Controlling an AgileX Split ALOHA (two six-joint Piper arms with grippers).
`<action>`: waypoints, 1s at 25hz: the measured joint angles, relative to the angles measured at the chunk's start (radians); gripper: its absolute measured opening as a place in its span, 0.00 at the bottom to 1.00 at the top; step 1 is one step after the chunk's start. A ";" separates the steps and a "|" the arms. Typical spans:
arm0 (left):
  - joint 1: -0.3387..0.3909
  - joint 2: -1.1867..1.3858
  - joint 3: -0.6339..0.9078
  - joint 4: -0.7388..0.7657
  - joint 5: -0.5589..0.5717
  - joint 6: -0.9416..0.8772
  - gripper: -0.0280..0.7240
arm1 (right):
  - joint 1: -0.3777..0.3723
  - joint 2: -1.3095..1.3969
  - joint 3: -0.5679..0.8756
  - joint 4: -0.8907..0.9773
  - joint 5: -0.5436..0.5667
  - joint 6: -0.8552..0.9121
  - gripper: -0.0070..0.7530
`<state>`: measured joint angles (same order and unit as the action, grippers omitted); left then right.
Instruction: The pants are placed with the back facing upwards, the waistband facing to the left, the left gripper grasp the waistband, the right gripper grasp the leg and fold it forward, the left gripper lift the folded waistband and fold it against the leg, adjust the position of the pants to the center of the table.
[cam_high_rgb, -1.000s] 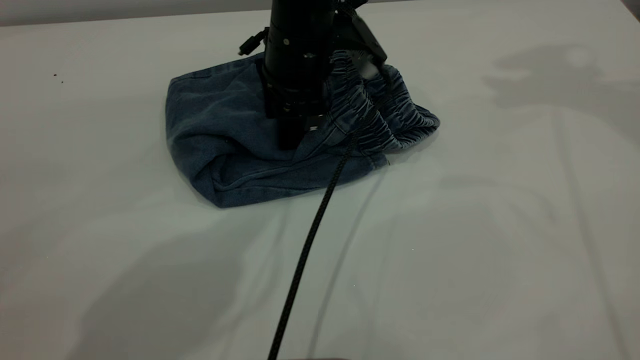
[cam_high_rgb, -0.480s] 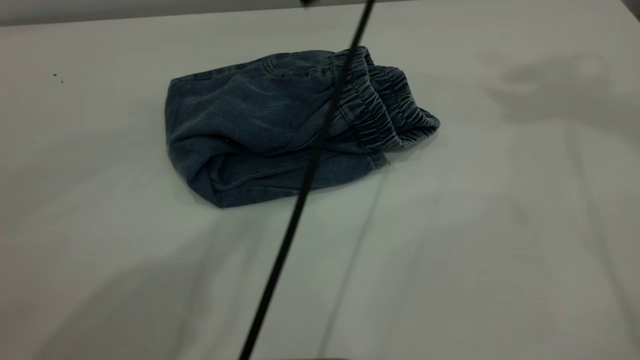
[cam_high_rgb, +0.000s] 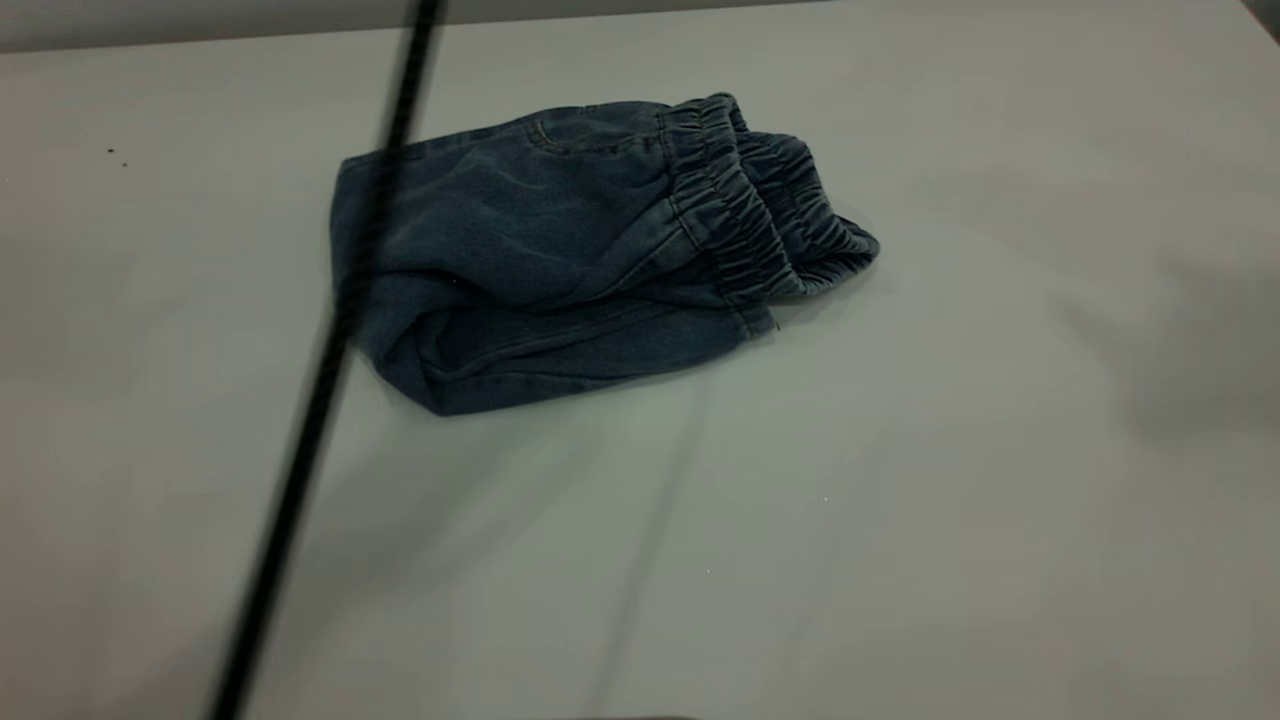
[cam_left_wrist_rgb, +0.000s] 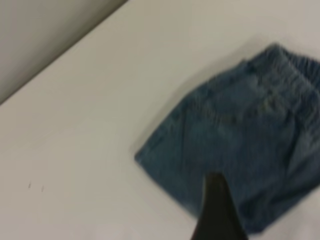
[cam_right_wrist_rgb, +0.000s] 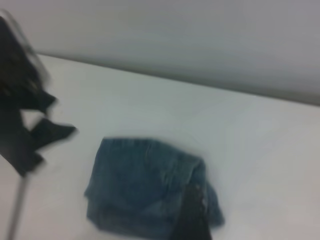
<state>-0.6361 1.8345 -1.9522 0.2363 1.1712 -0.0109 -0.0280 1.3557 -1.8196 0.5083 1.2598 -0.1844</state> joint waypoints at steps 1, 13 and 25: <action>0.000 -0.062 0.053 0.000 0.000 -0.001 0.63 | 0.000 -0.066 0.062 -0.006 0.001 0.000 0.68; 0.000 -0.847 0.729 -0.020 0.001 -0.015 0.63 | 0.000 -0.663 0.652 -0.072 0.013 -0.010 0.68; 0.000 -1.222 1.148 -0.022 0.001 -0.066 0.63 | 0.000 -1.145 1.128 -0.206 0.014 -0.017 0.68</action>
<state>-0.6361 0.6122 -0.8042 0.2143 1.1720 -0.0772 -0.0280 0.2107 -0.6914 0.3020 1.2740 -0.2010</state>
